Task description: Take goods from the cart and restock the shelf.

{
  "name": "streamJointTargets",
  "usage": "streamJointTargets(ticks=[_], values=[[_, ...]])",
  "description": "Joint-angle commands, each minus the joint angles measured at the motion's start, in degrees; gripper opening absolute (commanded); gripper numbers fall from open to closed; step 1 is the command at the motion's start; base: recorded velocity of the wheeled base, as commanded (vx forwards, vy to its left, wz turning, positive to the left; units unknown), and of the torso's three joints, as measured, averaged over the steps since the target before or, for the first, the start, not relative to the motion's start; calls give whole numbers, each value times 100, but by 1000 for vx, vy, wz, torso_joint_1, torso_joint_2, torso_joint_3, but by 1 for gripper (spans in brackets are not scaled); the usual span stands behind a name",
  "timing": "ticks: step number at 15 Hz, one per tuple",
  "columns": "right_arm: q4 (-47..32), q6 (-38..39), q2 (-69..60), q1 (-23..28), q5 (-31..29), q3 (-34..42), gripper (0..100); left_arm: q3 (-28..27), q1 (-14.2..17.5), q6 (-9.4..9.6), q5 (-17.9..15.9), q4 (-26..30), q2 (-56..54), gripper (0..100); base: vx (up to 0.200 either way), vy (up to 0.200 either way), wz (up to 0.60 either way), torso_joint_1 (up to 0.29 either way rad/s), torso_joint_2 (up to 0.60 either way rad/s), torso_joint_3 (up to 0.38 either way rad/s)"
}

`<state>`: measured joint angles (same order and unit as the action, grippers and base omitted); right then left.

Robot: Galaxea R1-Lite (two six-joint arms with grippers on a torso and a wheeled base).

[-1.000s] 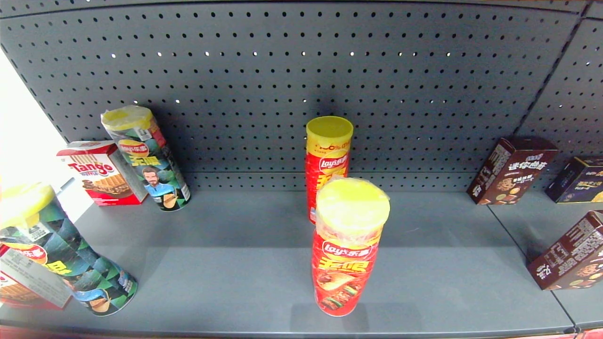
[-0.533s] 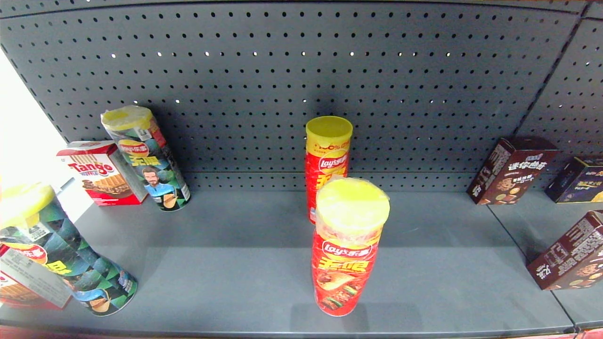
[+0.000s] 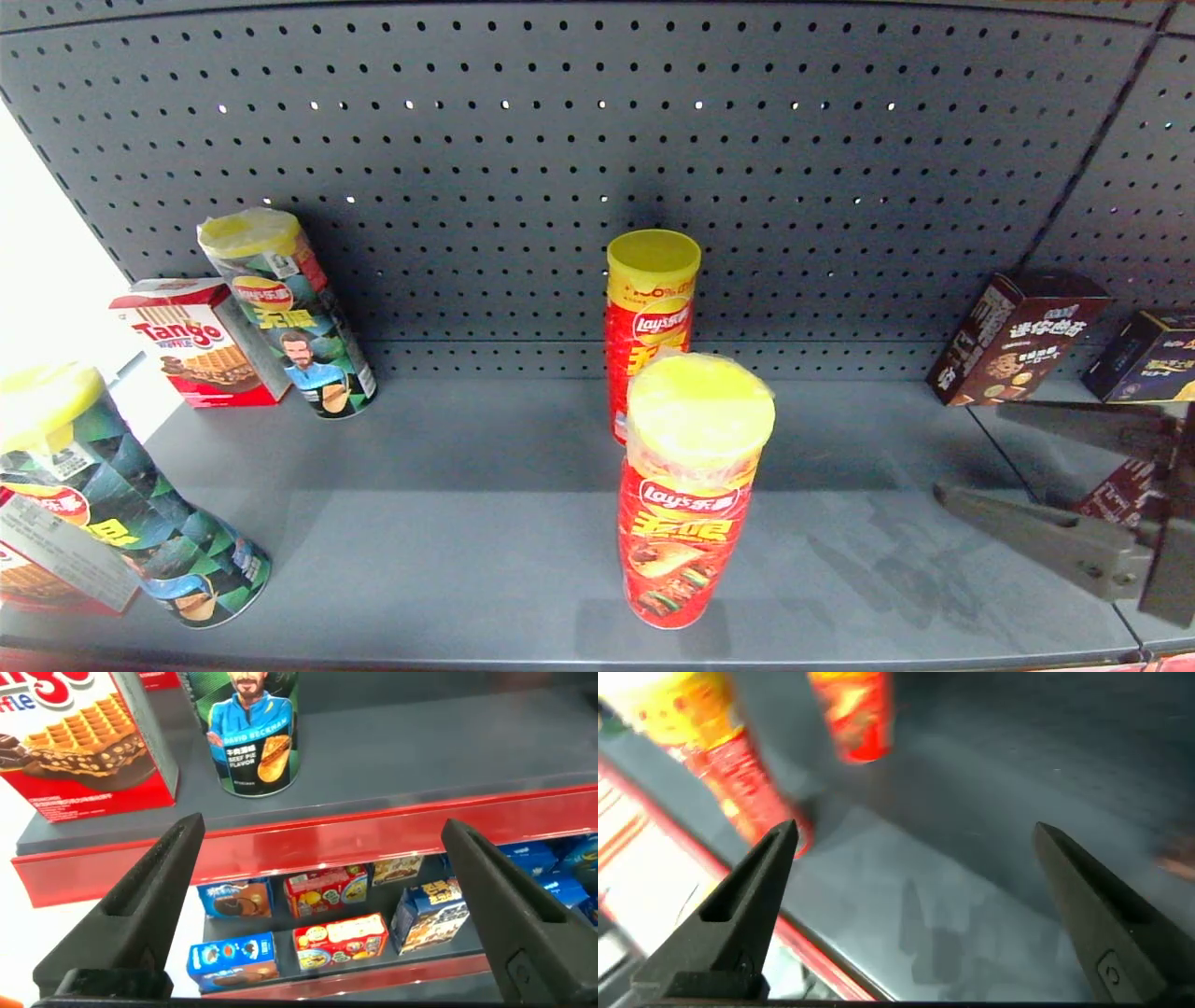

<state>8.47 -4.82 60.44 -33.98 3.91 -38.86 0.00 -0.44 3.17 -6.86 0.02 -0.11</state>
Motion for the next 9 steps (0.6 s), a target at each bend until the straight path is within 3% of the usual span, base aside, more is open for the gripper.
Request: streamJointTargets(ticks=[1,9], values=[[14,-19,609,-224,-5,63,100,0,0,-1,1,-2,11,100,0,0,0,0,0,0],[23,-186,1172,-628,-13,46,100,0,0,-1,1,6,11,100,0,0,0,0,0,0]])
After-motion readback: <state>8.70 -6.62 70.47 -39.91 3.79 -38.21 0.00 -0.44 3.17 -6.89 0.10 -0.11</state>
